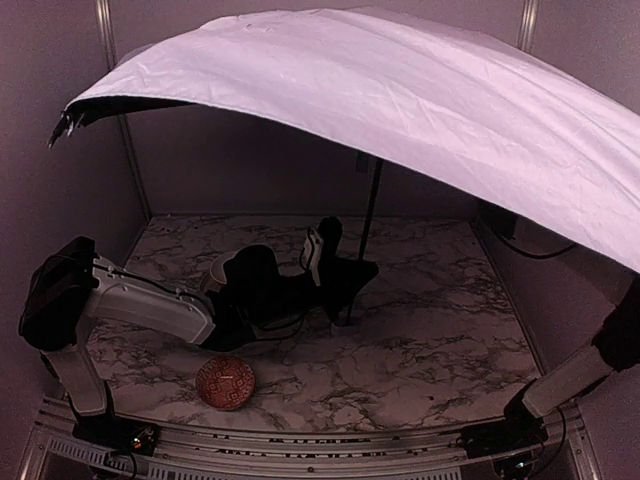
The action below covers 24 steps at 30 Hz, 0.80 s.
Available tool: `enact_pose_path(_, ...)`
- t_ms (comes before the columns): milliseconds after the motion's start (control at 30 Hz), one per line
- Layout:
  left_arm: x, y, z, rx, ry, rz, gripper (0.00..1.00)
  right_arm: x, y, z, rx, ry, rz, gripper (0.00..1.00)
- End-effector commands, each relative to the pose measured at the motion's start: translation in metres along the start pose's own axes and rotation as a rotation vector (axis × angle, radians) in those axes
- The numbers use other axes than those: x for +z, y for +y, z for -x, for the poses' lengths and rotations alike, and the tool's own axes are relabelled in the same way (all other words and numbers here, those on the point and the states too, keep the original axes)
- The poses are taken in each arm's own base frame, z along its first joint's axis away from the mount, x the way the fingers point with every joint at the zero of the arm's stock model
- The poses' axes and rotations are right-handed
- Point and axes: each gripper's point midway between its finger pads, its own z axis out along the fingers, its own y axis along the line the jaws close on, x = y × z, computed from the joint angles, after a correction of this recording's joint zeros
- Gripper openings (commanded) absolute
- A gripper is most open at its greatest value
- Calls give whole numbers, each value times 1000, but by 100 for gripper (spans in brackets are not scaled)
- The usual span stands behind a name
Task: Put away the umbrella
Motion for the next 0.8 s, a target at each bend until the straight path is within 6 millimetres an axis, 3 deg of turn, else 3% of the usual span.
enact_pose_path(0,-7,17,36,-106,-130,163,0,-15,-35,16,-88,-52,-281,45)
enact_pose_path(133,-8,27,34,-34,-107,328,0,-33,-71,-6,-84,-51,-471,59)
enact_pose_path(300,-5,46,23,84,-25,549,0,-31,-90,-30,-59,-18,-539,71)
enact_pose_path(467,-5,60,14,142,32,707,0,-23,-99,-46,-49,-9,-592,74)
enact_pose_path(667,-3,70,5,161,86,781,0,-24,-104,-54,-53,-4,-634,68)
enact_pose_path(767,0,67,5,165,91,771,0,-24,-107,-57,-50,5,-644,45)
